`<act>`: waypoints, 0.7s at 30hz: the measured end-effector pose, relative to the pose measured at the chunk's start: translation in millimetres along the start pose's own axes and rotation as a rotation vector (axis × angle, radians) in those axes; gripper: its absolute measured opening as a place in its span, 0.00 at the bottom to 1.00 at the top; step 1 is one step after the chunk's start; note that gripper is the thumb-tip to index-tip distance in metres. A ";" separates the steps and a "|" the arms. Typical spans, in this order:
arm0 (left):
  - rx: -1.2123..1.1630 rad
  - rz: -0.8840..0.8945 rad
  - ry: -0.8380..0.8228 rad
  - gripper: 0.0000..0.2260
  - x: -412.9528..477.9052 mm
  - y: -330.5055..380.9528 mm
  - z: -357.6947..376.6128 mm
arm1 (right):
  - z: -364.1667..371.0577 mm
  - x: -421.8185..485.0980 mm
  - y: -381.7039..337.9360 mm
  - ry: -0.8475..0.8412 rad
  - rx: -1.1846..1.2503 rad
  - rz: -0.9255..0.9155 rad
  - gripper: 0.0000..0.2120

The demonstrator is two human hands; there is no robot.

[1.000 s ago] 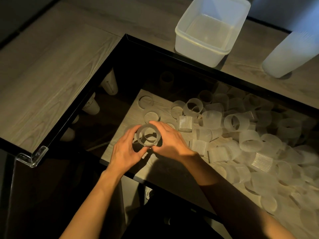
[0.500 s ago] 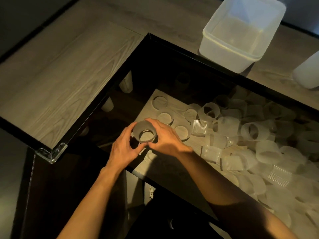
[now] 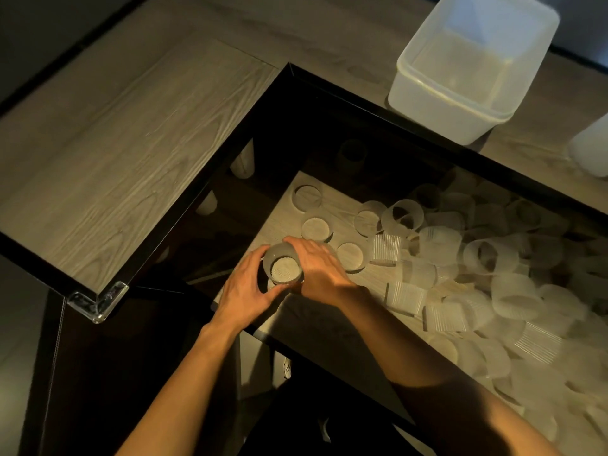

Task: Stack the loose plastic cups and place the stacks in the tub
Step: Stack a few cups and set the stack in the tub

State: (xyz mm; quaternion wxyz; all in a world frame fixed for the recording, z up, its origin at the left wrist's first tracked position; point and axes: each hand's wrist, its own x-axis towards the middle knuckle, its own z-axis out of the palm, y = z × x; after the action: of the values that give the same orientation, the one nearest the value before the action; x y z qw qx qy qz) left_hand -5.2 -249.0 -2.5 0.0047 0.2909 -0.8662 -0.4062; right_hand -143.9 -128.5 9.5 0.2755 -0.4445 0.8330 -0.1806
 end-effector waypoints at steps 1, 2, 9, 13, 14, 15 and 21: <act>0.008 -0.009 -0.007 0.39 -0.4 -2.7 2.8 | 5.4 0.7 2.3 0.009 -0.029 0.004 0.44; 0.015 -0.016 -0.013 0.39 -0.7 -4.4 4.9 | 10.0 0.4 4.3 0.028 -0.044 0.008 0.44; 0.010 -0.030 -0.005 0.40 0.8 -9.5 13.1 | 16.8 -2.2 6.0 0.115 -0.061 -0.024 0.43; 0.008 0.002 0.027 0.40 -3.6 -1.4 3.4 | 6.4 -8.3 4.7 0.128 0.049 -0.039 0.45; 0.004 0.019 0.034 0.40 -4.5 1.8 -0.2 | -0.7 -10.2 2.9 0.116 0.075 -0.038 0.44; -0.002 0.035 0.040 0.40 -5.5 5.9 -3.9 | -8.5 -12.2 1.4 0.102 0.095 -0.039 0.44; -0.012 0.178 0.051 0.39 1.8 48.9 -24.1 | -53.7 -28.1 -4.1 0.160 0.133 -0.038 0.43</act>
State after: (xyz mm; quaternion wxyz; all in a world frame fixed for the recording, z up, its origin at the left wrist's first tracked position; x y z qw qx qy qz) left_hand -25.3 -242.4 47.7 0.0647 0.2232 -0.8857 -0.4018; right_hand -161.9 -104.1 62.1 0.2335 -0.4251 0.8299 -0.2758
